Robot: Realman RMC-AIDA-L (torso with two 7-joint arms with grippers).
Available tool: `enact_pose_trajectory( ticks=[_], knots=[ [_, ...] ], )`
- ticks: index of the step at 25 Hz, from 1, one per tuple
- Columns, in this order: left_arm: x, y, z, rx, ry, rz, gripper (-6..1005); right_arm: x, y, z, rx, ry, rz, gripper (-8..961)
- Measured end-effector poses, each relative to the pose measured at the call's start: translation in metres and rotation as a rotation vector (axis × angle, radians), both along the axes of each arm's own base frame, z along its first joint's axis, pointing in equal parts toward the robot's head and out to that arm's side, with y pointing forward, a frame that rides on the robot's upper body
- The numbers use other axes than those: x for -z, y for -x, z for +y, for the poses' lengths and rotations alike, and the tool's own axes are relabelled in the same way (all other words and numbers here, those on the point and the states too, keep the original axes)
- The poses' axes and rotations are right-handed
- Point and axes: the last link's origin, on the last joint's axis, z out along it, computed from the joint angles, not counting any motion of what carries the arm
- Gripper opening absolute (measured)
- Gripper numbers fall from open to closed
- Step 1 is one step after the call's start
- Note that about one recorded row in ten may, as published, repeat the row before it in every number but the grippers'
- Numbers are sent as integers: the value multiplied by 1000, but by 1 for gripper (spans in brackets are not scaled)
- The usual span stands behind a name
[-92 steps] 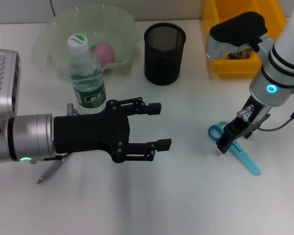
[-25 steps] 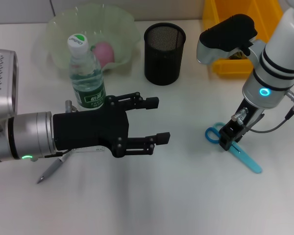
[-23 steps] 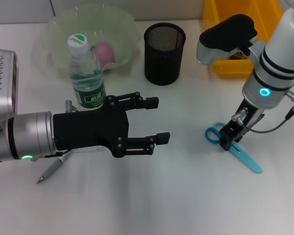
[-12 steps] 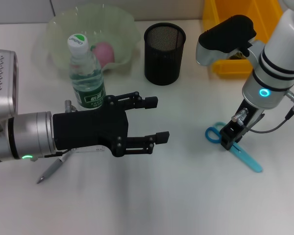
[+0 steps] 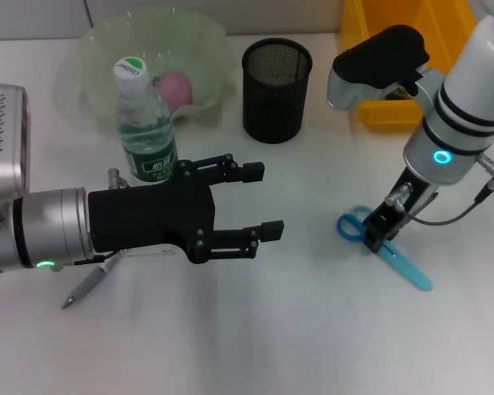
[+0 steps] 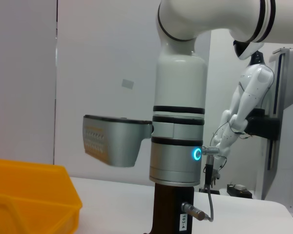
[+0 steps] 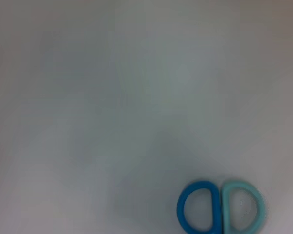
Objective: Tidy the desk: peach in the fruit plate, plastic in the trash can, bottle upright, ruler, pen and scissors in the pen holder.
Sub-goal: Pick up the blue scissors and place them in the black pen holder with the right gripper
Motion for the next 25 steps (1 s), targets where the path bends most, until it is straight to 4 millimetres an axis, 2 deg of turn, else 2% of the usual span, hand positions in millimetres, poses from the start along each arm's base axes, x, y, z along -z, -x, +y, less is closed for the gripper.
enact_pose_trajectory(
  ticks=[8, 14, 20, 25],
  knots=[
    [-3, 1, 0, -21, -19, -30, 786, -15, -4, -10, -54, -73, 113, 237],
    [-9, 1, 1, -40, -57, -72, 786, -31, -14, -25, -120, -158, 284, 249],
    [-13, 1, 1, -55, -77, -105, 786, -60, -20, -28, -214, -304, 532, 263],
    [-15, 3, 1, -72, -93, -122, 786, -88, -28, -22, -315, -431, 739, 275]
  ],
)
